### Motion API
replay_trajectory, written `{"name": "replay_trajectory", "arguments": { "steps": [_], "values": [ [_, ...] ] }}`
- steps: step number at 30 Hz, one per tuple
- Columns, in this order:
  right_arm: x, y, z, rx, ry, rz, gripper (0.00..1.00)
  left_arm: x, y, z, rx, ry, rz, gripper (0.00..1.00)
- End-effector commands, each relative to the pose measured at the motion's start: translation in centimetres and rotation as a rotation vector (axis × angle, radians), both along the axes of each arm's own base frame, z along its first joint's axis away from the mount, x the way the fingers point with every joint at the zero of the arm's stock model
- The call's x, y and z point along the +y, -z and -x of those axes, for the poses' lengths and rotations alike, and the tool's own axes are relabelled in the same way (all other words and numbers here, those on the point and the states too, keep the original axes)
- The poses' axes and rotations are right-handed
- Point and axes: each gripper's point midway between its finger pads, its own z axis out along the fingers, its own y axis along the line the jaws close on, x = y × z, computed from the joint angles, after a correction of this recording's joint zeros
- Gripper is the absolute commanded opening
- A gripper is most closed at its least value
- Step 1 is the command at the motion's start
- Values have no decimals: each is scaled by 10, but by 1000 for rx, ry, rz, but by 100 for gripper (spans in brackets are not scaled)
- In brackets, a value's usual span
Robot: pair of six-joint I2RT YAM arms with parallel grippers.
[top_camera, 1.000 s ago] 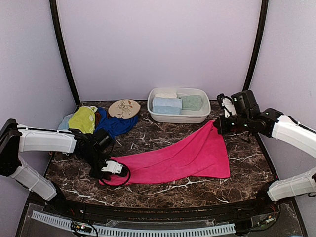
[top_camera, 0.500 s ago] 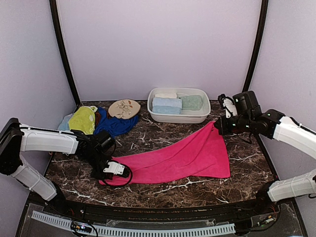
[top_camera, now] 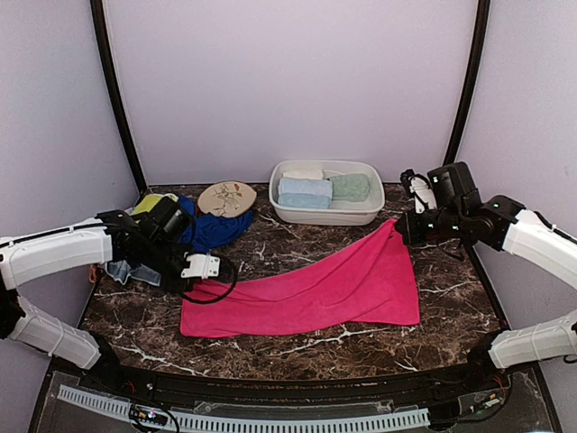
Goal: Roll the towels
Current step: Flatten out the towel at the center of the board.
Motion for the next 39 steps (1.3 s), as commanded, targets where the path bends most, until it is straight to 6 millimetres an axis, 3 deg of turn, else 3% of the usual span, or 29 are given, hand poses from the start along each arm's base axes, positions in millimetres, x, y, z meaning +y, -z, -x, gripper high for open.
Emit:
{"name": "replay_trajectory", "arguments": {
  "steps": [1, 4, 8, 17, 20, 24, 28, 32, 35, 39],
  "values": [
    [-6, -41, -4, -79, 16, -12, 0, 3, -86, -22, -98, -130, 181, 0],
    [-6, -62, 0, -101, 11, -37, 0, 3, -124, -15, -128, -131, 269, 0],
    [-9, -83, 15, -112, 4, -80, 0, 11, -157, 1, -168, -121, 323, 0],
    [-39, -159, 79, -210, -19, -207, 0, 44, -237, 48, -314, -91, 397, 0],
    [-50, -171, 96, -218, -15, -231, 0, 52, -265, 56, -365, -97, 426, 0],
    [-53, -171, 107, -188, -21, -248, 0, 55, -284, 70, -340, -110, 460, 0],
    [-55, -157, 101, -162, 12, -219, 0, 57, -266, 77, -248, -127, 427, 0],
    [-53, -125, 79, -125, 65, -153, 0, 55, -227, 59, -242, -153, 363, 0],
    [-46, -91, 55, -97, 92, -81, 0, 52, -189, 24, -305, -189, 289, 0],
    [-39, -35, 18, -30, 117, 54, 0, 46, -163, -43, -489, -227, 217, 0]
  ]
}}
